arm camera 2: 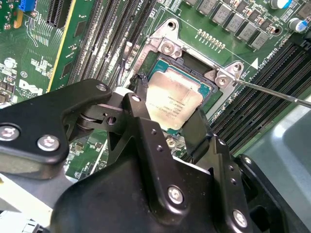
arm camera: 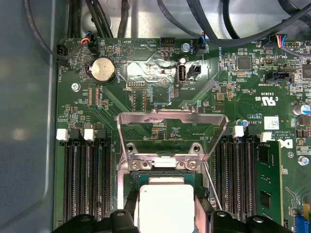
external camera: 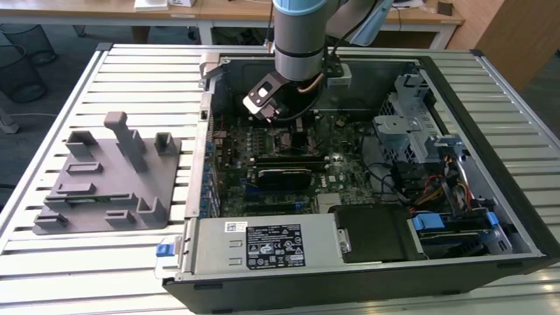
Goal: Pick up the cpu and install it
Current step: 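Place the cpu into insertion slot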
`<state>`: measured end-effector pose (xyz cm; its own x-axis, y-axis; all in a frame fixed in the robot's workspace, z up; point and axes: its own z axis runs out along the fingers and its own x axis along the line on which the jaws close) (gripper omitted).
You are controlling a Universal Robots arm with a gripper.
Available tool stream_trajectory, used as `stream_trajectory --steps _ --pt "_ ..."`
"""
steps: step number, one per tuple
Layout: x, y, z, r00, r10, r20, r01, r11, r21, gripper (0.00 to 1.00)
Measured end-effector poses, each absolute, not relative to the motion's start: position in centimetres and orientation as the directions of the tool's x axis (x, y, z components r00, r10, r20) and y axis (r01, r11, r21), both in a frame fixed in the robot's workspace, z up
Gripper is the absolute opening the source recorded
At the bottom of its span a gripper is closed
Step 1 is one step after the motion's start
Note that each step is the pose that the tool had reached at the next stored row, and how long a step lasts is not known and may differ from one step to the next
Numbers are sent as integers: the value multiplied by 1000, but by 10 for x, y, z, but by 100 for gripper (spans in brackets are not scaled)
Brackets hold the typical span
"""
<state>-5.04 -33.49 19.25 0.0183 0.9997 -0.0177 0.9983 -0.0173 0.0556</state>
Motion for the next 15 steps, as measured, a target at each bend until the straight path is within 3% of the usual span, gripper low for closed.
stream_trajectory --steps 15 --pt "-50 -335 195 18 1000 -18 998 -17 56 61"
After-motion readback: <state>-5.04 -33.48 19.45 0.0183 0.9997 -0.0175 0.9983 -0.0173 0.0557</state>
